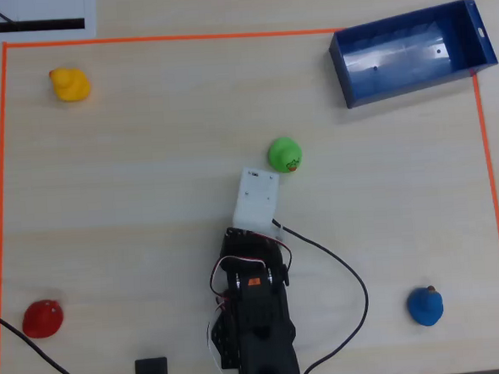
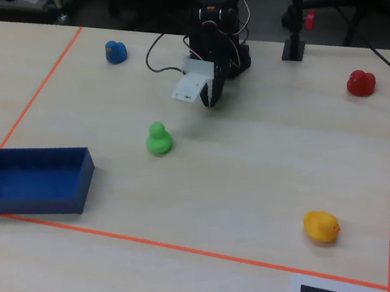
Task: Grasp blue duck and put it into box.
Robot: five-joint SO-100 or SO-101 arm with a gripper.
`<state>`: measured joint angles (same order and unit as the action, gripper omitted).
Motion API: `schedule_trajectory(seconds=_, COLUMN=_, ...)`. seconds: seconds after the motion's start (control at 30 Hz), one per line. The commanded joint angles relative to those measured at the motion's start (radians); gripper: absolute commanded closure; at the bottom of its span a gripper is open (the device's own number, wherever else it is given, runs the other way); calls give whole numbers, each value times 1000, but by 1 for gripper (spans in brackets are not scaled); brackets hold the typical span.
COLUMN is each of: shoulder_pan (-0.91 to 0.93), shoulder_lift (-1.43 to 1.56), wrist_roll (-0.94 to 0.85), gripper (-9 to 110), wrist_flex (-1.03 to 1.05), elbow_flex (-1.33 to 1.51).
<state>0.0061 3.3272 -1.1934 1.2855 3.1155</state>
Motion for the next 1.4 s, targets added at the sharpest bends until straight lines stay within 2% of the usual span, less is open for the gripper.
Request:
schedule_trajectory(seconds=0.0, shoulder_pan=-6, shoulder_lift=-15, wrist_roll=0, gripper=101, wrist_flex=17, elbow_flex=-5)
schedule_trajectory(seconds=0.97, shoulder_pan=-8, shoulder_lift=-15, wrist_roll=0, gripper=101, wrist_flex=17, elbow_flex=-5)
schedule_trajectory(seconds=1.13, shoulder_pan=-2, shoulder_lift=-15, wrist_roll=-2, gripper=89, wrist_flex=20, elbow_flex=-5)
schedule_trajectory(seconds=1.2, shoulder_pan=-6, shoulder_lift=-15, wrist_roll=-2, gripper=90, wrist_flex=14, elbow_flex=-5)
schedule_trajectory(seconds=1.27, shoulder_pan=-3, shoulder_lift=-15, wrist_roll=-5, gripper=101, wrist_flex=11, elbow_flex=-5)
schedule_trajectory(seconds=1.37, shoulder_pan=63, shoulder_lift=-28, wrist_roll=-48, gripper=101, wrist_flex=-35, elbow_flex=-26)
